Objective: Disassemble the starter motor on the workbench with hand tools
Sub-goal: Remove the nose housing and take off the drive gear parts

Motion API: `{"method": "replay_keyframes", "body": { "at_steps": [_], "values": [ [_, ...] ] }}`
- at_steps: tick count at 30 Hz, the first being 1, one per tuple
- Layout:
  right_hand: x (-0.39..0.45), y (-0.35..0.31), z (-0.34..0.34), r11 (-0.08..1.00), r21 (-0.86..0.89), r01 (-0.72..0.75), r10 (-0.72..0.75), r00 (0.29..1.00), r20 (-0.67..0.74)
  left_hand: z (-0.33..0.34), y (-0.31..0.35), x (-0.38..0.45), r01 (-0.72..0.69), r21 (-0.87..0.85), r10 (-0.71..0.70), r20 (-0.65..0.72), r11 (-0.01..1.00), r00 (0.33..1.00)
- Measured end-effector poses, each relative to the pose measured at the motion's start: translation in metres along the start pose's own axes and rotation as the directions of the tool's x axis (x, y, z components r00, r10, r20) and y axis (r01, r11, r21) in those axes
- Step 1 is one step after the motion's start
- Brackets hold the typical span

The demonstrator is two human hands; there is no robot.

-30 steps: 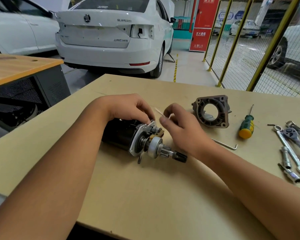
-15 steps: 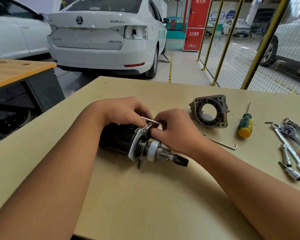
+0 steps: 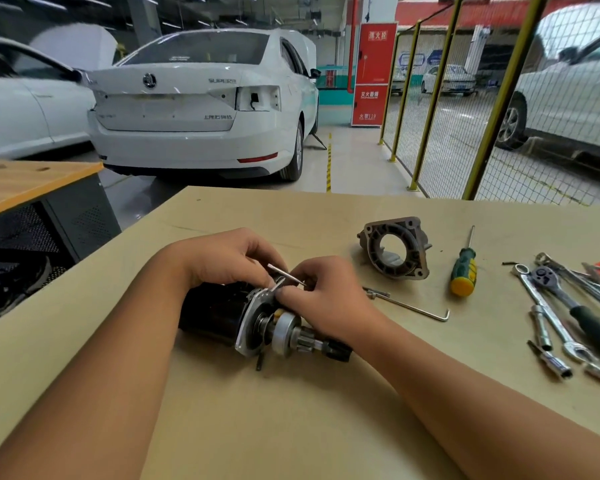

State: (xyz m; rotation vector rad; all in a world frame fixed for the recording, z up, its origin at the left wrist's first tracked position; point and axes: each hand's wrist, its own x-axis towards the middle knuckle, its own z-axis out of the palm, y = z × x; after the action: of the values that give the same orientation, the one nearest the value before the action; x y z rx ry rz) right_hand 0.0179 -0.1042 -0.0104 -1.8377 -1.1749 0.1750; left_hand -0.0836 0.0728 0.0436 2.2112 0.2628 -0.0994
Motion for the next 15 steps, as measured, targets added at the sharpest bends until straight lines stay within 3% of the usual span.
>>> {"method": "replay_keyframes", "body": {
  "at_steps": [5,9,15],
  "values": [
    [-0.002,-0.002,-0.006,0.965,-0.254,0.062,-0.063,0.998,0.003,0.000,-0.001,0.002,-0.023,0.003,0.023,-0.008,1.000,1.000],
    [0.000,-0.013,-0.011,0.889,-0.426,0.168,-0.118,0.983,0.141,-0.002,-0.003,-0.001,-0.054,-0.026,0.054,0.002,0.998,0.999],
    [0.004,-0.016,-0.012,0.876,-0.442,0.191,-0.130,0.978,0.165,-0.002,-0.005,0.001,-0.090,0.036,0.090,-0.001,0.995,0.996]
  ]
}}
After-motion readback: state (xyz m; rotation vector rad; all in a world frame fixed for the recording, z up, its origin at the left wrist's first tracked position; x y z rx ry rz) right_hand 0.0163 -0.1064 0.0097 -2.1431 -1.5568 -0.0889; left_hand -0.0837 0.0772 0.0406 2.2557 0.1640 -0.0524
